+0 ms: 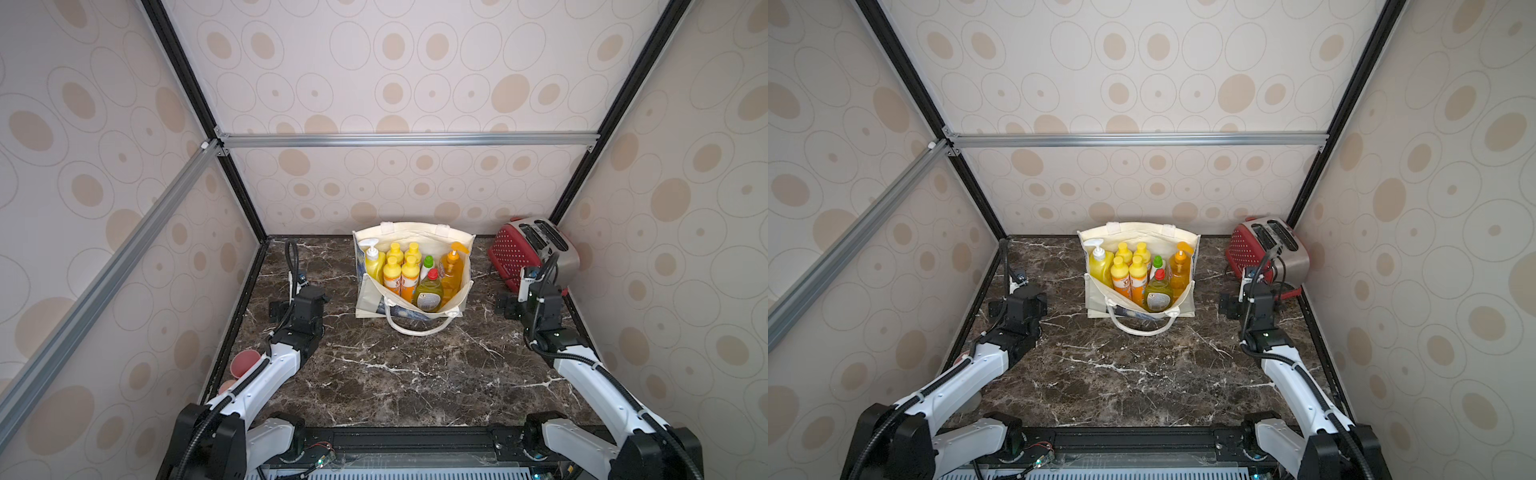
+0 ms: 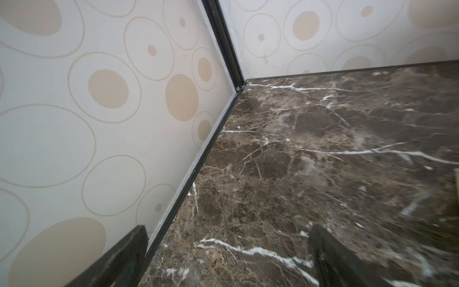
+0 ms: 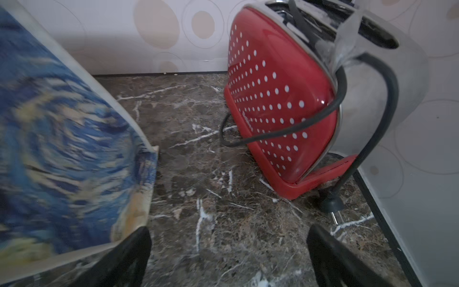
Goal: Pack dish soap into the shopping bag
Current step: Reset both arms
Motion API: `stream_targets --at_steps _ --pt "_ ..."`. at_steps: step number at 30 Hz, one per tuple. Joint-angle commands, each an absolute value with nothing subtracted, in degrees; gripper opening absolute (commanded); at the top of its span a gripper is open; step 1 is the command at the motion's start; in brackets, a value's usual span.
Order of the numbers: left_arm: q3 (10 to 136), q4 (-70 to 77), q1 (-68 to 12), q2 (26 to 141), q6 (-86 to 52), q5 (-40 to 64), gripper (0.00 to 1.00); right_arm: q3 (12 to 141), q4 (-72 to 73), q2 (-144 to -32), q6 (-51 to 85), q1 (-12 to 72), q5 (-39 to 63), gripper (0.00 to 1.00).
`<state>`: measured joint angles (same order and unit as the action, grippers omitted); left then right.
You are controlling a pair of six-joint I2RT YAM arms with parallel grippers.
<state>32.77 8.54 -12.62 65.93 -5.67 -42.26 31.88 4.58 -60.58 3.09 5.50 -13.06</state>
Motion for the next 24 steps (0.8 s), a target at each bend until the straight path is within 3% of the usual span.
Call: stream_targets --at_steps 1,5,9,11,15,17,24 --pt "28.4 23.7 -7.5 65.3 -4.8 -39.6 0.99 27.1 25.1 -62.8 0.5 2.8 -16.6 1.0" --pt "21.8 39.8 -4.7 70.6 -0.1 -33.9 0.99 24.6 29.5 -69.7 2.9 0.4 -11.8 1.0" --pt "22.0 45.7 -3.5 79.6 3.3 -31.9 0.99 18.8 48.2 -79.9 6.3 -1.7 -6.4 1.0" --pt "23.1 39.3 -3.0 77.7 2.7 -27.9 0.99 17.6 55.5 -84.5 4.0 -1.7 -2.3 1.0" --pt "19.1 43.9 -2.5 75.3 4.8 -20.9 0.99 18.4 58.0 -88.7 3.0 -1.7 1.2 1.0" --pt "17.3 46.0 -2.5 74.1 5.1 -19.8 0.99 19.9 52.1 -87.0 2.5 -1.7 2.2 1.0" --pt "15.0 50.6 -2.5 72.9 1.5 -10.6 0.99 19.1 54.1 -87.2 2.5 -1.7 2.3 1.0"
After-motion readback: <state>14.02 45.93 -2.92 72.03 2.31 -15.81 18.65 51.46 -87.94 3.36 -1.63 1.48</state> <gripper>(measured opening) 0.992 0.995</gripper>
